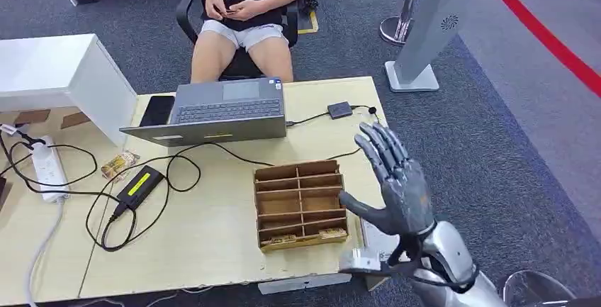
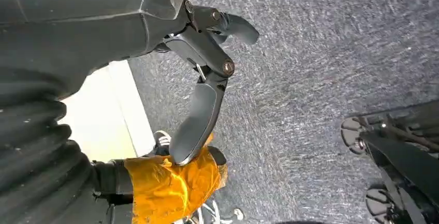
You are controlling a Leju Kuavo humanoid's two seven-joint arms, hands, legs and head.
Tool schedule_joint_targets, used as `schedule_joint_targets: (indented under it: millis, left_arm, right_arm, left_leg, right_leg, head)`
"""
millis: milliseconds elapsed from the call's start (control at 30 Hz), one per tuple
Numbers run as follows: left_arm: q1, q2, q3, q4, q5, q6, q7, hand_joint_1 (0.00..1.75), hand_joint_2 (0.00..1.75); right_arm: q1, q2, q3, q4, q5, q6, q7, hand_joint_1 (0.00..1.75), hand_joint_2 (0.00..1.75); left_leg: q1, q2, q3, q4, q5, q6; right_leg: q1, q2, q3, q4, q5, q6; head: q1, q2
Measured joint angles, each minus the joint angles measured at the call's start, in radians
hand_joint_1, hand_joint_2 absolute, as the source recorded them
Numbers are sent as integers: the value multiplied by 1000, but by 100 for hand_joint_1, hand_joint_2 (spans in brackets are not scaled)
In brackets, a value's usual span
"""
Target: Pass the card to the sensor for recognition and then transmit it.
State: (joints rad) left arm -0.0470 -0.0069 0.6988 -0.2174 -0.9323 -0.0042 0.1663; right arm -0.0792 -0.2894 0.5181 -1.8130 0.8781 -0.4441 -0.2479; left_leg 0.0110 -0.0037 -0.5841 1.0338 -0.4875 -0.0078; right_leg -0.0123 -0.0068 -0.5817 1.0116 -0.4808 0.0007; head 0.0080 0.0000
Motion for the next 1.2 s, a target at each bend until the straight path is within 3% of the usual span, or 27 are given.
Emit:
schedule_joint_targets:
  millis: [67,233,300,400,567,733,1200]
  left_arm:
    - [0,1,8,0,-2,6,1,0,175]
    - [-3,4,18,0,-19,11,2,0,175]
    - [-7,4,18,0,-30,7,8,0,175]
    - [-19,4,18,0,-42,-2,18,0,175]
    - [-29,3,18,0,-56,-10,22,0,175]
    - [-30,2,18,0,-64,-13,22,0,175]
    - [-35,-3,18,0,-81,-21,32,0,175]
  right_arm:
    - [50,-31,-11,-50,1,19,-14,0,175]
    - [83,-83,10,-121,-104,170,-109,0,175]
    - [68,-97,44,-124,-101,237,-113,0,175]
    - [25,-114,111,-101,-54,279,-78,0,175]
    - [-45,-121,206,-4,17,280,10,0,175]
    - [-97,-116,269,110,115,218,103,0,175]
    - [-169,-47,350,333,103,232,126,0,175]
  left_leg:
    - [0,0,0,0,0,0]
    - [0,2,1,0,0,0]
    - [0,2,1,0,1,0]
    - [0,2,1,0,2,0]
    - [0,2,2,0,3,-1]
    - [0,2,1,0,3,0]
    - [0,1,1,0,3,0]
  right_leg:
    - [0,0,0,0,0,0]
    - [0,1,1,0,0,0]
    - [0,1,1,0,1,0]
    - [0,1,1,1,2,0]
    - [0,1,2,1,2,0]
    - [0,1,2,1,2,0]
    - [0,1,2,1,2,0]
  head:
    - [0,0]
    - [0,0]
    - [0,0]
    - [0,0]
    - [0,0]
    - [0,0]
    - [0,0]
